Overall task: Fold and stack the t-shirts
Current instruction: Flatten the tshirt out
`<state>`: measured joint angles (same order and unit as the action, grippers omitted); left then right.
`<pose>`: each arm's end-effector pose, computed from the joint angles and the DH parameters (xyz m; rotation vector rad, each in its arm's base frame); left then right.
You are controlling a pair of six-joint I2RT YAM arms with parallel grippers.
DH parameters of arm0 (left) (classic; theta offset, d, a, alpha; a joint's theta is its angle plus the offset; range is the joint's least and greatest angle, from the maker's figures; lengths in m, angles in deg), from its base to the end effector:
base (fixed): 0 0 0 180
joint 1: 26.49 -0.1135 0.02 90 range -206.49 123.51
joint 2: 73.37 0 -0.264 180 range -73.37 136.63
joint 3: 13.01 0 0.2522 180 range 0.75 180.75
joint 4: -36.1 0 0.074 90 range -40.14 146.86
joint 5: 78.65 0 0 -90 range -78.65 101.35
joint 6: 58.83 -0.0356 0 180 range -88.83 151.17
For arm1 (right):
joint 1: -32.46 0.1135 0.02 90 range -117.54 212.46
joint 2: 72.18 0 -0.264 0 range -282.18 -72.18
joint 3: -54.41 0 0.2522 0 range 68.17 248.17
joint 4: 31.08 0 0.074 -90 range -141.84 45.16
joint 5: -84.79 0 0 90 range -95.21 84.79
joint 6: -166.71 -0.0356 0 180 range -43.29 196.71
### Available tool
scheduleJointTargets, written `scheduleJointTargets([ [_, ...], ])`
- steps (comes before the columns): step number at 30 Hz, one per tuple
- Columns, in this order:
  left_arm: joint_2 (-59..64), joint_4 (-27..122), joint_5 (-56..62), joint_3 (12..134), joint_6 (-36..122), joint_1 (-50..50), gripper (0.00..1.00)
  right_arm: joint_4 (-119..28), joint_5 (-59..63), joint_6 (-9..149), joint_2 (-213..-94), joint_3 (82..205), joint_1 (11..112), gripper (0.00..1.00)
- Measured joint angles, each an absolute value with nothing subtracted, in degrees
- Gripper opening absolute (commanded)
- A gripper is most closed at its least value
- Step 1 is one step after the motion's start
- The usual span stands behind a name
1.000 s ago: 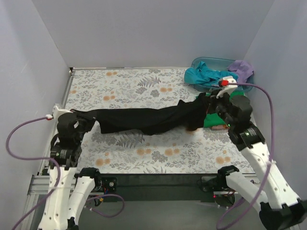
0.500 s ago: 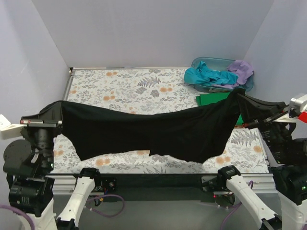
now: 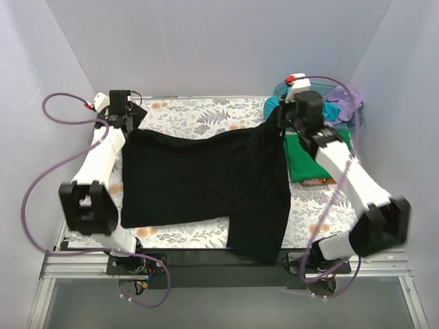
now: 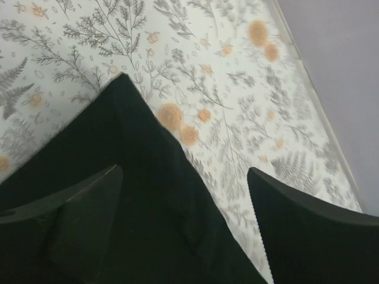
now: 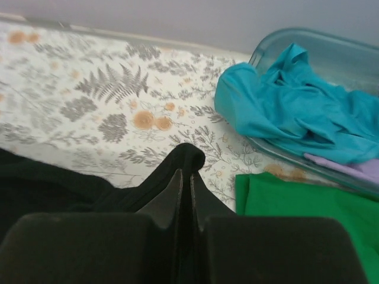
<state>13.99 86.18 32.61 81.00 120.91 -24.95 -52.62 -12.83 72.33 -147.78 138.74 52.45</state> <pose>0.3364 0.0039 0.3327 -1.7276 1.5168 -0.4044 0.2931 0.1016 0.3833 -0.1491 1.7900 0.1854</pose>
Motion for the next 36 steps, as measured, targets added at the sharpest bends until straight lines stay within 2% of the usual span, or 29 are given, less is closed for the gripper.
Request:
scheduleJointTargets([
  [2,23.71,86.59,30.36,86.44,120.16,-27.05,0.92,-50.17,-12.65,74.10,-157.55,141.75,52.25,0.51],
  [3,29.70,87.77,29.29,91.47,119.79,-28.36,0.92,-49.82,-12.72,74.93,-162.79,144.12,52.12,0.81],
  [4,35.17,89.11,28.48,96.93,119.57,-29.67,0.93,-50.10,-12.98,75.52,-167.82,147.46,52.03,0.98],
  [7,45.46,93.63,27.27,108.54,118.96,-32.69,0.93,-53.10,-13.22,77.29,-177.65,156.70,51.92,0.98],
  [9,45.88,95.40,27.01,108.91,118.63,-34.11,0.93,-55.02,-13.22,77.16,-177.65,157.16,51.95,0.98],
  [11,42.05,96.19,26.55,103.84,118.50,-34.83,0.93,-56.09,-12.91,76.44,-174.35,155.09,52.08,0.98],
  [13,34.25,94.27,25.00,93.72,118.61,-34.85,0.93,-56.11,-12.67,74.64,-166.70,148.95,52.45,0.98],
  [19,4.52,90.99,19.43,61.74,121.78,-33.85,0.93,-55.02,-10.95,65.55,-138.22,124.60,53.67,0.98],
  [22,-7.32,90.79,18.47,49.24,123.70,-33.89,0.93,-54.84,-10.31,62.03,-129.44,113.28,53.80,0.98],
  [27,-13.68,93.37,18.36,38.09,128.12,-33.89,0.93,-58.01,-10.09,56.98,-120.96,99.31,53.80,0.98],
  [36,-16.11,94.86,18.42,31.95,133.96,-33.89,0.93,-57.80,-9.66,52.76,-113.09,93.43,53.80,0.98],
])
